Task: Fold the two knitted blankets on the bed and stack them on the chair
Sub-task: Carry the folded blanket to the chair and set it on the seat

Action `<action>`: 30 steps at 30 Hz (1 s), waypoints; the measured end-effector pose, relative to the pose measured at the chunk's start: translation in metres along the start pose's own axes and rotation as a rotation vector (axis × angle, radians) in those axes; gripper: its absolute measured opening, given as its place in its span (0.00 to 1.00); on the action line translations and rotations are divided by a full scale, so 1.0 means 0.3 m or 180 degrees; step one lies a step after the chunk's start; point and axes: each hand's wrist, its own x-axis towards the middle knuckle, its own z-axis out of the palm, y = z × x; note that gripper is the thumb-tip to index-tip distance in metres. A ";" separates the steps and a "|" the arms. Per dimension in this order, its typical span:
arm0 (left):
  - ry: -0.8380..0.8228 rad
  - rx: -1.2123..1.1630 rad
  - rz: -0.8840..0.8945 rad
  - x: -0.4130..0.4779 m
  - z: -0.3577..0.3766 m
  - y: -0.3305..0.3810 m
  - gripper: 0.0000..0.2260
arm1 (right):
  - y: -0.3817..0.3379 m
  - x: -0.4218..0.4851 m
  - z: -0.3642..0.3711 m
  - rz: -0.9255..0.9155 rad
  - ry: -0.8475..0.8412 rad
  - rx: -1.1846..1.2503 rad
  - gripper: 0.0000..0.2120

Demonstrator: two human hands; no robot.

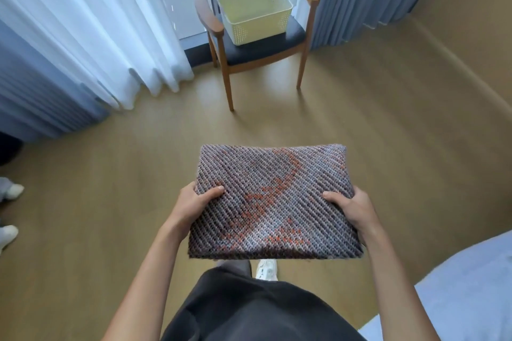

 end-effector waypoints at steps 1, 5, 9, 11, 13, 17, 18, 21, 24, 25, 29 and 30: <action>-0.0003 0.0003 -0.0003 0.051 0.015 0.037 0.17 | -0.034 0.055 -0.002 0.0011 0.0014 -0.0034 0.10; -0.0003 0.0011 -0.0051 0.272 0.066 0.175 0.15 | -0.166 0.287 0.008 0.0093 0.0045 -0.0124 0.11; -0.0056 0.0046 -0.0110 0.534 0.098 0.321 0.19 | -0.312 0.546 0.046 0.0133 0.0105 -0.0191 0.14; -0.0100 0.0054 -0.0142 0.663 0.114 0.414 0.21 | -0.406 0.674 0.064 0.0167 0.0157 -0.0236 0.16; -0.0127 0.0031 -0.0158 0.774 0.131 0.516 0.21 | -0.506 0.787 0.078 0.0179 0.0161 -0.0269 0.16; -0.0115 0.0047 -0.0135 0.967 0.173 0.722 0.19 | -0.696 0.987 0.087 0.0174 0.0219 -0.0283 0.17; -0.0099 0.0056 -0.0128 1.012 0.184 0.770 0.19 | -0.738 1.036 0.089 0.0169 0.0219 -0.0281 0.17; -0.0092 0.0064 -0.0124 1.146 0.220 0.897 0.19 | -0.858 1.186 0.091 0.0165 0.0196 -0.0259 0.16; -0.0048 0.0039 -0.0124 1.284 0.269 1.005 0.20 | -0.965 1.353 0.086 0.0104 0.0184 -0.0252 0.15; -0.0014 0.0035 -0.0119 1.328 0.289 1.041 0.20 | -1.001 1.411 0.079 0.0088 0.0184 -0.0281 0.15; 0.0119 -0.0011 -0.0091 1.511 0.386 1.177 0.19 | -1.152 1.667 0.041 0.0023 0.0026 -0.0408 0.17; 0.0161 -0.0040 -0.0077 1.553 0.413 1.211 0.19 | -1.191 1.733 0.032 -0.0013 -0.0014 -0.0435 0.17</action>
